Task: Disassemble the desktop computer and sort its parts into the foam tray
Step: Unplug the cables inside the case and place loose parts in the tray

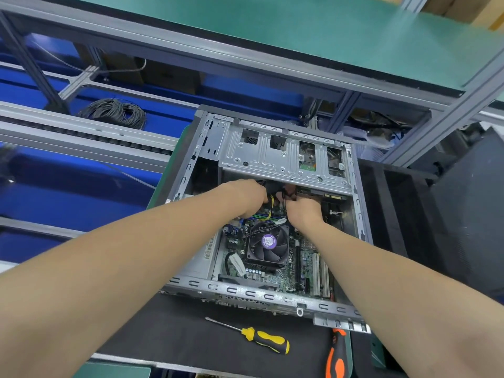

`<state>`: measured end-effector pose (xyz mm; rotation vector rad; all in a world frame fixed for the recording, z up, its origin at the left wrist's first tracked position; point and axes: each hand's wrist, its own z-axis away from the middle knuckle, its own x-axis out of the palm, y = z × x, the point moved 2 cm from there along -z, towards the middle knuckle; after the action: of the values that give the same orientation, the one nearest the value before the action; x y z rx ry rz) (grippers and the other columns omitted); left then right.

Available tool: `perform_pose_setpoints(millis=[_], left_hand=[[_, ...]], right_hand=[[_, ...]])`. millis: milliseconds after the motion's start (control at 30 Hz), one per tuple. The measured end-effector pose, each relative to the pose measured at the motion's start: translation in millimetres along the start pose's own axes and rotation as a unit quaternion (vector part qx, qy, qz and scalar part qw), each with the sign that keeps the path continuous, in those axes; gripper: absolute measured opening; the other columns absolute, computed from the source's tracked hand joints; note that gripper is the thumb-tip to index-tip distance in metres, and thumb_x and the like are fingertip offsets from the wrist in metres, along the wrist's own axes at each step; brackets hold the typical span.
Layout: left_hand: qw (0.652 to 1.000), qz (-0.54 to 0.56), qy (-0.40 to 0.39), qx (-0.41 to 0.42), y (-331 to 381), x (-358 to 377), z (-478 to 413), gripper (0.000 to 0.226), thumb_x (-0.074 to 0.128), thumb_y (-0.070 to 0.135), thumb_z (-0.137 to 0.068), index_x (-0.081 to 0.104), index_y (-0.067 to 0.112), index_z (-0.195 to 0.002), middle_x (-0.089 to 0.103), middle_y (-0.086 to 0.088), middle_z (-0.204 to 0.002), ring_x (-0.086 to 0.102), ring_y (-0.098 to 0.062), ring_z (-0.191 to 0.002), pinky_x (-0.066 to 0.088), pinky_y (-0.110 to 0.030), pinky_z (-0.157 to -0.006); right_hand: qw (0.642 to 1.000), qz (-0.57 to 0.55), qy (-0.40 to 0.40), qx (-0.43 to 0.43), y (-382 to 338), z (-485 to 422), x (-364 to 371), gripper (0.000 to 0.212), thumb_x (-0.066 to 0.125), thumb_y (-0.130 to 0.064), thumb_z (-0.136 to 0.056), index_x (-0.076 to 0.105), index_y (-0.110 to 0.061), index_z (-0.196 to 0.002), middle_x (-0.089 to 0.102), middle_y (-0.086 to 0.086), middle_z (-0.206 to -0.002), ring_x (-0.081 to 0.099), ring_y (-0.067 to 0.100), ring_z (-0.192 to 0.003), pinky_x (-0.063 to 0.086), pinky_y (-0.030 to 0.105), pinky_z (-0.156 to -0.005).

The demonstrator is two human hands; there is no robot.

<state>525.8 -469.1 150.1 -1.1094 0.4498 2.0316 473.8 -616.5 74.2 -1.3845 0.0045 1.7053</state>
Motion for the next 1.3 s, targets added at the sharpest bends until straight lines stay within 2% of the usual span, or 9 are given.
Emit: perform_pose_setpoints(millis=[200,367,467,567,700,833,1067,1167,1300], left_hand=[[0.997,-0.068,-0.043,0.017,-9,-9,17,0.057,0.043,-0.007,-0.097,0.05,0.015,-0.149,0.055,-0.008,-0.148,0.056,-0.022,-0.108,0.051,-0.035,-0.096],[0.998,-0.03,-0.021,0.044,-11,-28,43,0.061,0.043,-0.005,-0.099,0.044,0.024,-0.153,0.048,0.001,-0.154,0.052,-0.026,-0.132,0.047,-0.034,-0.103],[0.999,0.019,-0.018,0.048,-11,-40,55,0.055,0.054,-0.003,-0.096,0.054,0.022,-0.145,0.063,-0.003,-0.139,0.063,-0.027,-0.12,0.052,-0.036,-0.098],[0.986,0.151,-0.05,0.044,-10,-54,63,0.037,0.04,0.001,-0.101,0.061,0.011,-0.131,0.079,-0.012,-0.094,0.077,-0.03,-0.088,0.061,-0.043,-0.087],[0.961,0.275,-0.022,0.024,-11,-73,68,0.031,0.036,0.007,-0.107,0.067,0.004,-0.111,0.076,-0.016,-0.07,0.077,-0.035,-0.069,0.065,-0.048,-0.069],[0.943,0.332,0.032,0.013,-10,-88,74,0.032,0.036,0.012,-0.108,0.067,0.008,-0.1,0.076,-0.014,-0.069,0.075,-0.025,-0.058,0.061,-0.031,-0.056],[0.928,0.341,0.147,0.029,-11,-93,80,0.056,0.034,0.048,-0.109,0.082,0.021,-0.096,0.072,0.004,-0.086,0.069,-0.013,-0.076,0.051,-0.032,-0.072],[0.867,0.479,0.13,0.05,-11,-95,86,0.062,0.032,0.053,-0.108,0.082,0.019,-0.096,0.072,0.003,-0.111,0.075,-0.021,-0.089,0.062,-0.04,-0.083],[0.815,0.541,0.195,0.069,-5,-110,88,0.058,0.032,0.047,-0.11,0.079,0.016,-0.099,0.076,-0.006,-0.09,0.072,-0.022,-0.077,0.061,-0.037,-0.072]], right_hand=[[0.978,-0.199,0.001,0.064,-1,17,0,0.043,0.062,-0.04,-0.1,0.068,0.002,-0.1,0.067,0.016,-0.097,0.054,0.021,-0.076,0.04,0.033,-0.07],[0.984,-0.163,-0.063,-0.025,-11,47,-4,0.062,0.048,-0.059,-0.1,0.057,-0.013,-0.141,0.059,0.01,-0.14,0.055,0.031,-0.127,0.043,0.046,-0.109],[0.975,-0.187,-0.112,-0.05,-18,63,-12,0.068,0.043,-0.067,-0.1,0.053,-0.02,-0.148,0.046,0.006,-0.158,0.045,0.025,-0.141,0.036,0.039,-0.109],[0.939,-0.306,-0.157,0.023,-23,86,-21,0.077,0.037,-0.077,-0.096,0.046,-0.028,-0.154,0.039,-0.005,-0.16,0.03,0.023,-0.151,0.026,0.048,-0.114],[0.935,-0.326,-0.134,-0.044,-25,105,-30,0.047,0.057,-0.054,-0.098,0.068,-0.016,-0.125,0.062,-0.008,-0.129,0.05,0.022,-0.134,0.036,0.042,-0.101],[0.893,-0.424,-0.14,-0.058,-28,118,-48,0.039,0.038,-0.037,-0.112,0.057,-0.007,-0.096,0.074,0.017,-0.111,0.076,0.036,-0.096,0.064,0.042,-0.07],[0.853,-0.502,-0.117,-0.081,-41,117,-105,0.038,0.03,-0.044,-0.113,0.053,-0.014,-0.11,0.079,0.014,-0.104,0.076,0.033,-0.074,0.05,0.026,-0.044],[0.849,-0.511,-0.118,-0.067,-44,114,-117,0.039,0.03,-0.043,-0.113,0.053,-0.011,-0.115,0.079,0.019,-0.099,0.076,0.028,-0.067,0.053,0.026,-0.046],[0.815,-0.552,-0.17,-0.045,-50,116,-124,0.034,0.034,-0.035,-0.114,0.054,-0.007,-0.115,0.078,0.019,-0.096,0.074,0.021,-0.062,0.056,0.025,-0.052]])
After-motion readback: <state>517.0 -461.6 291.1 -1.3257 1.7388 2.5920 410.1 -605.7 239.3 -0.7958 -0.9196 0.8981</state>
